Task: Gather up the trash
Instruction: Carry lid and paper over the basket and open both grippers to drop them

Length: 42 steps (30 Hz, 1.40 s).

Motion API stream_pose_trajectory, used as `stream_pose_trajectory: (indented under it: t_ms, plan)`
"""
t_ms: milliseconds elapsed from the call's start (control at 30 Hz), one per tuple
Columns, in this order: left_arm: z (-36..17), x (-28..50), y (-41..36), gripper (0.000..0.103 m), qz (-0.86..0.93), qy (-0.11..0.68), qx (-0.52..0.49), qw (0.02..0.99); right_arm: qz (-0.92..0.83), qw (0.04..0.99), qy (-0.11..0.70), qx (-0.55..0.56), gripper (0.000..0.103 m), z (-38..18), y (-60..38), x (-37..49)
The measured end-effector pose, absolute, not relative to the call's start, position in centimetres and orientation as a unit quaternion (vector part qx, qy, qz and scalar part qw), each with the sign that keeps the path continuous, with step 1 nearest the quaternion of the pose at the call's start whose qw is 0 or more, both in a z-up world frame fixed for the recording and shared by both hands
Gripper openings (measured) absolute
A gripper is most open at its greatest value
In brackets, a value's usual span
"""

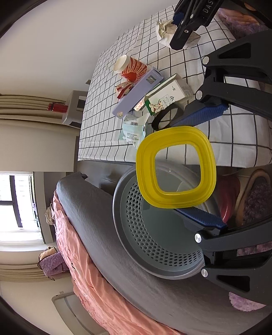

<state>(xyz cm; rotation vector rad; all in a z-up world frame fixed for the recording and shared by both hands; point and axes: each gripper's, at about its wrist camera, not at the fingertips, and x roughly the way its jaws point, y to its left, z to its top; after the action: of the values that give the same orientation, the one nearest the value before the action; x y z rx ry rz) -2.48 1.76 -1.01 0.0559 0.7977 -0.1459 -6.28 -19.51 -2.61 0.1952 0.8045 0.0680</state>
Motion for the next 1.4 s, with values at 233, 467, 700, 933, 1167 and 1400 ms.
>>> stream_pose_trajectory:
  t_ms: [233, 467, 700, 933, 1167, 1400]
  plan:
    - [-1.1, -0.8, 6.6, 0.069, -0.030, 0.382, 0.020, 0.924, 0.099, 0.916, 0.384, 0.065, 0.065, -1.3, -13.1, -3.2]
    - [-2.1, 2.3, 11.3, 0.069, 0.009, 0.384, 0.028, 0.923, 0.156, 0.907, 0.388, 0.043, 0.065, -1.6, -7.1, 0.9]
    - [-3.4, 5.6, 13.8, 0.069, 0.015, 0.387, 0.039, 0.921, 0.182, 0.897, 0.401, 0.035, 0.065, -2.5, -3.4, 4.7]
    - [-6.0, 7.2, 15.5, 0.069, 0.013, 0.415, 0.015, 0.910, 0.192, 0.889, 0.415, 0.026, 0.065, -3.8, -1.5, 6.8]
    - [-7.2, 7.4, 16.2, 0.069, 0.014, 0.428, 0.000, 0.904, 0.191, 0.886, 0.422, 0.016, 0.066, -4.8, -0.4, 7.8]
    - [-7.4, 7.6, 16.5, 0.069, 0.018, 0.429, -0.008, 0.903, 0.194, 0.887, 0.418, 0.017, 0.066, -4.8, -0.2, 8.6]
